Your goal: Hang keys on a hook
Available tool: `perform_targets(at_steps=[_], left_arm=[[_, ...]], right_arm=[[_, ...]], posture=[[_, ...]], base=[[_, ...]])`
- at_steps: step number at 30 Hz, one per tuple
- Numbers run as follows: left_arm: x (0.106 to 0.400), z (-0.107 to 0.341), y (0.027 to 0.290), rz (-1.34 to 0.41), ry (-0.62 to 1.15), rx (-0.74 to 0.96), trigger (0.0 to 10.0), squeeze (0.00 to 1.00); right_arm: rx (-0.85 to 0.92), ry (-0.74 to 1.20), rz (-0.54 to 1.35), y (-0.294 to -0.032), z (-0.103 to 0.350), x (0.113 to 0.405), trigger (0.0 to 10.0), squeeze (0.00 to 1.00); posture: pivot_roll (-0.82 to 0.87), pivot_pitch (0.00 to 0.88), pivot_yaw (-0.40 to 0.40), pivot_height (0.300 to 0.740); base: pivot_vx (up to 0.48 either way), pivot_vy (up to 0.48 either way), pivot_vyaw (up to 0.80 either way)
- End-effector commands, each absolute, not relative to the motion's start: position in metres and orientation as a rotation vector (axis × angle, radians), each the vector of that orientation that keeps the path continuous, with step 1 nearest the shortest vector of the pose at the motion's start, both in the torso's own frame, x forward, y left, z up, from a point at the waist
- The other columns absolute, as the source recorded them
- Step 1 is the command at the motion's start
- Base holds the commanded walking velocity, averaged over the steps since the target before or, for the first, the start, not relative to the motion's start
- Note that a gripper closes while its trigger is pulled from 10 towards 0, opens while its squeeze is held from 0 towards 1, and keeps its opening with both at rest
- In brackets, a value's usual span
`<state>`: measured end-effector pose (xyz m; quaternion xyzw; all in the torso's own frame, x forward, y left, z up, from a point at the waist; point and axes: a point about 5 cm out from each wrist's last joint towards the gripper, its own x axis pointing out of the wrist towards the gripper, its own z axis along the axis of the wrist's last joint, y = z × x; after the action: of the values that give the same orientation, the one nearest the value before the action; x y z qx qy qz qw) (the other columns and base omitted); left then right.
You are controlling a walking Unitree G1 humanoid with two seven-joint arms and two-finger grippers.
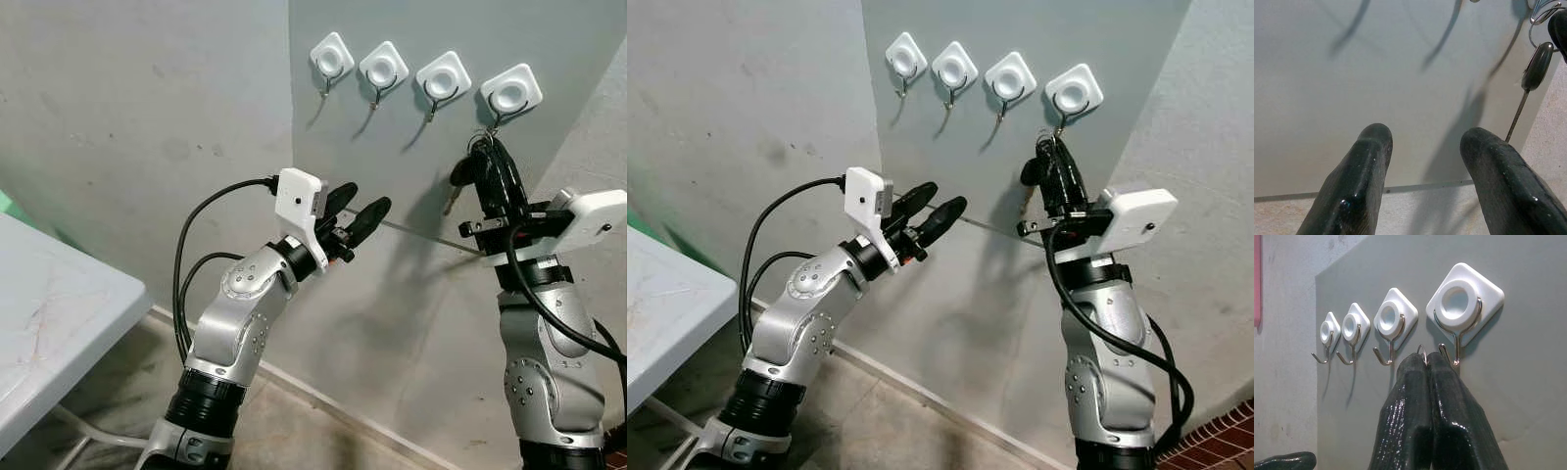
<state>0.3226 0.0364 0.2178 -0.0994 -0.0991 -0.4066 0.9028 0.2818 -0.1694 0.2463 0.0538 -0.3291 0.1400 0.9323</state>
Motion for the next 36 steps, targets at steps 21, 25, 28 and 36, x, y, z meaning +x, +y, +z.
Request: perform_targets(at_steps=[21, 25, 28, 36], left_arm=[[0.32, 0.222, 0.034, -0.861, -0.22, -0.207, 10.0, 0.0], [0.32, 0.222, 0.033, -0.86, -0.221, -0.207, 10.0, 0.0], [0.32, 0.222, 0.033, -0.859, -0.221, -0.209, 10.0, 0.0], [0.32, 0.222, 0.033, -0.858, -0.222, -0.211, 10.0, 0.0]], right_arm=[[0.191, -0.733, 0.276, -0.175, 0.266, 0.279, 10.0, 0.0], [0.198, -0.737, 0.276, -0.175, 0.268, 0.279, 10.0, 0.0], [0.215, -0.743, 0.272, -0.176, 0.269, 0.279, 10.0, 0.0], [0.312, -0.766, 0.26, -0.181, 0.275, 0.279, 10.0, 0.0]], posture=[[-0.02, 0.081, 0.026, 0.74], [-0.02, 0.082, 0.024, 0.74], [-0.02, 0.081, 0.024, 0.74], [-0.02, 0.082, 0.023, 0.74]], base=[[0.0, 0.0, 0.0], [0.0, 0.0, 0.0], [0.0, 0.0, 0.0], [0.0, 0.0, 0.0]])
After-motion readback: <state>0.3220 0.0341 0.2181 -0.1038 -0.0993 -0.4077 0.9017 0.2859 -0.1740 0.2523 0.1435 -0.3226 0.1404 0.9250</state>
